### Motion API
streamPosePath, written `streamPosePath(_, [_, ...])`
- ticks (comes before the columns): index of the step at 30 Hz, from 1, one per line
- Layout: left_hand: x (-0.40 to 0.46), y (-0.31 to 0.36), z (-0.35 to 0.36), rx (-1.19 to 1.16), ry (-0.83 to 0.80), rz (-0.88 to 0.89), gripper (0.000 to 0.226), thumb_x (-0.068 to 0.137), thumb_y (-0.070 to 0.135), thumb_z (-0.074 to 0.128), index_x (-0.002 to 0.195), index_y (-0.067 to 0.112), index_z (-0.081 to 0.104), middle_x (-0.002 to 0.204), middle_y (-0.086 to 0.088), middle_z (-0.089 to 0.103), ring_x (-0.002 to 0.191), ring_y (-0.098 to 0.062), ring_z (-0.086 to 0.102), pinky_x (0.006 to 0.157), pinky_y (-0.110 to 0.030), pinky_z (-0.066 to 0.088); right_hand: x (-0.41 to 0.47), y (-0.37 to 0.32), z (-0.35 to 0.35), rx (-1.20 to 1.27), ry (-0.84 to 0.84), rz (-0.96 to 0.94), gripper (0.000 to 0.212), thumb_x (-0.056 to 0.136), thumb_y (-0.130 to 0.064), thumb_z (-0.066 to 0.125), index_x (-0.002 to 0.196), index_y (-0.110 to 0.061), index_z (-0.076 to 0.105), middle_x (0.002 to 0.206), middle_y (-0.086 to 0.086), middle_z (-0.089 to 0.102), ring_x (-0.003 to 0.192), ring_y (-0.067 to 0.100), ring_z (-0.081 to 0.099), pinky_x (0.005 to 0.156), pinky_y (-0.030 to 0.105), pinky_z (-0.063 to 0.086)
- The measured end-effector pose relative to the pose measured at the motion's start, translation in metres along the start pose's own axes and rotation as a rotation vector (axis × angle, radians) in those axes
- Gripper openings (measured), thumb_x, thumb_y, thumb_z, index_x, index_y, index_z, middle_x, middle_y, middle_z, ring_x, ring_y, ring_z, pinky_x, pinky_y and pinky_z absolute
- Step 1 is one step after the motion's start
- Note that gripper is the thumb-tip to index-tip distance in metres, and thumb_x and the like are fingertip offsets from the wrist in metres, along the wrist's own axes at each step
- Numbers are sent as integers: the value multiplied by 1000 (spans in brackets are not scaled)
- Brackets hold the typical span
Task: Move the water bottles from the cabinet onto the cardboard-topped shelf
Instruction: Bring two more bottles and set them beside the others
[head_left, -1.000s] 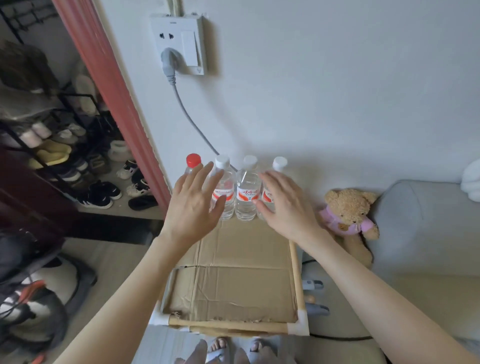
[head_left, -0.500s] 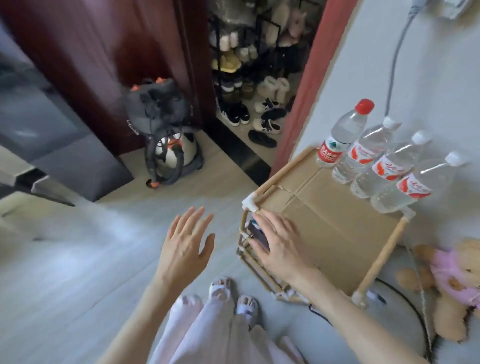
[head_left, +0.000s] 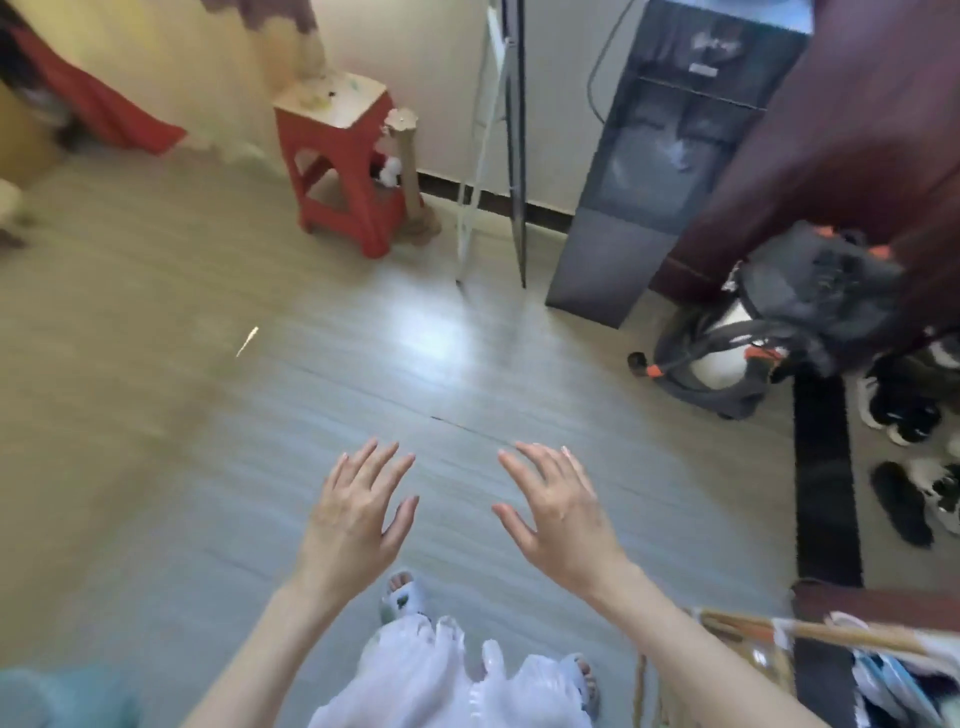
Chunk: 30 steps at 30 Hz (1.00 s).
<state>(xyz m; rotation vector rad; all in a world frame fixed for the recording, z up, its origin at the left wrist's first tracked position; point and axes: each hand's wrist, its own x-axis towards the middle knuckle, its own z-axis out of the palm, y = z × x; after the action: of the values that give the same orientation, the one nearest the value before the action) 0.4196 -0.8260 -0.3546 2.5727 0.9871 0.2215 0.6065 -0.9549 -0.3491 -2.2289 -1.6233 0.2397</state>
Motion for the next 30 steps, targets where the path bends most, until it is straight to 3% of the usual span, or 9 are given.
streamPosePath(5, [-8,-119,-52,70,80,-287,45,85,38,39,117,12,57,123,-11,59,119,-29,49,102,-40,27,116,-106,56,81,-97,-192,47,83,-43,45,121,-15,53,118,11,61,108,30,58,98,47,44])
streamPosePath(15, [22,-267,-118,10,284,-740,46,84,38,39,119,13,57,125,-11,58,119,-30,51,98,-36,30,327,-239,130,118,-240,-544,47,86,-44,43,122,-15,49,119,13,59,105,33,58,89,48,49])
streamPosePath(25, [136,-448,-227,78,525,-937,47,85,37,42,119,9,57,125,-14,58,119,-32,49,101,-37,32,572,-384,183,149,-294,-829,52,88,-45,43,126,-12,51,124,13,58,114,31,54,95,49,45])
streamPosePath(30, [167,-537,-263,74,553,-1039,59,93,48,24,118,7,57,124,-15,58,118,-33,50,100,-39,32,669,-463,225,149,-344,-917,50,87,-45,45,124,-12,52,122,12,59,109,31,57,92,48,47])
